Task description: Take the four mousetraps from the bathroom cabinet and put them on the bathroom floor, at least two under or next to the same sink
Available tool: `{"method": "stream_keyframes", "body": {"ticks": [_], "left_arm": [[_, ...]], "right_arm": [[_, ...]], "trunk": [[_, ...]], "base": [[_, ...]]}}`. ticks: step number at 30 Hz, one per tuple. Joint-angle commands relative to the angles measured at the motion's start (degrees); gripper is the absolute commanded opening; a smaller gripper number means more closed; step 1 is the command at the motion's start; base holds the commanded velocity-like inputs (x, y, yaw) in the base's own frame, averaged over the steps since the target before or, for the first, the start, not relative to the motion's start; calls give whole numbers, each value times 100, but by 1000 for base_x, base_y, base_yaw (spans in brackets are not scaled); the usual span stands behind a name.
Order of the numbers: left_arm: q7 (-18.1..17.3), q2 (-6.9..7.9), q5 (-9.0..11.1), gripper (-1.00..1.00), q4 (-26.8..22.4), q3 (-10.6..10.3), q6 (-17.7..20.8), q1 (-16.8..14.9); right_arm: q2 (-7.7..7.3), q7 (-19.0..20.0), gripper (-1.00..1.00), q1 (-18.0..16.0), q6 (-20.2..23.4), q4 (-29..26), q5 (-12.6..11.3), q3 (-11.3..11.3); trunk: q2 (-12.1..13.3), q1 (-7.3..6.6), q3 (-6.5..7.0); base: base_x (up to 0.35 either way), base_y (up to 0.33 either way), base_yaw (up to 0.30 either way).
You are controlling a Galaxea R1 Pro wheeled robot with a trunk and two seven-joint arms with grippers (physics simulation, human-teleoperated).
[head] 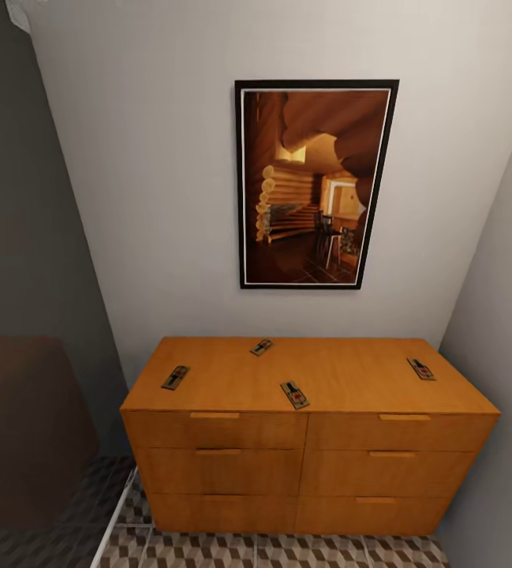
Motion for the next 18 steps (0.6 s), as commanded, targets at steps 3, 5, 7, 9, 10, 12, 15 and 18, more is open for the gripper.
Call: {"method": "stream_keyframes", "body": {"ticks": [3, 5, 7, 9, 10, 12, 15, 18], "left_arm": [[-1, 4, -1, 100, -575, -4, 337, 8], [-2, 6, -6, 100, -1207, -7, 680, 27], [-2, 7, -8, 100, -1520, -8, 860, 41], [-2, 8, -5, 100, -2112, -10, 1216, 76], [-2, 8, -2, 100, -2377, -11, 1382, 96], [-2, 8, 2, 100, -2625, -11, 1539, 113], [-2, 9, 5, 100, -3071, -12, 1829, 138], [-2, 12, 7, 100, -3622, -9, 2194, 160]], "right_arm": [[14, 2, 100, 14, 402, -482, 1, 9], [23, 2, 100, 24, 784, -916, 0, 13], [28, 2, 100, 29, 967, -1117, 0, 15], [44, 2, 100, 36, 1300, -1469, 1, 22], [50, 3, 100, 39, 1434, -1625, 2, 29], [57, 3, 100, 41, 1548, -1772, 3, 37], [65, 3, 100, 44, 1716, -2042, 0, 54], [76, 3, 100, 47, 1946, -2363, -5, 77]], "trunk": [[115, -65, 45], [195, -109, 80], [275, -153, 116], [356, -197, 152], [396, -219, 170], [476, -263, 206], [596, -329, 260], [717, -395, 314]], "base": [[0, 0, 0], [0, 0, 0], [0, 0, 0], [0, 0, 0], [0, 0, 0], [0, 0, 0], [0, 0, 0], [0, 0, 0]]}}
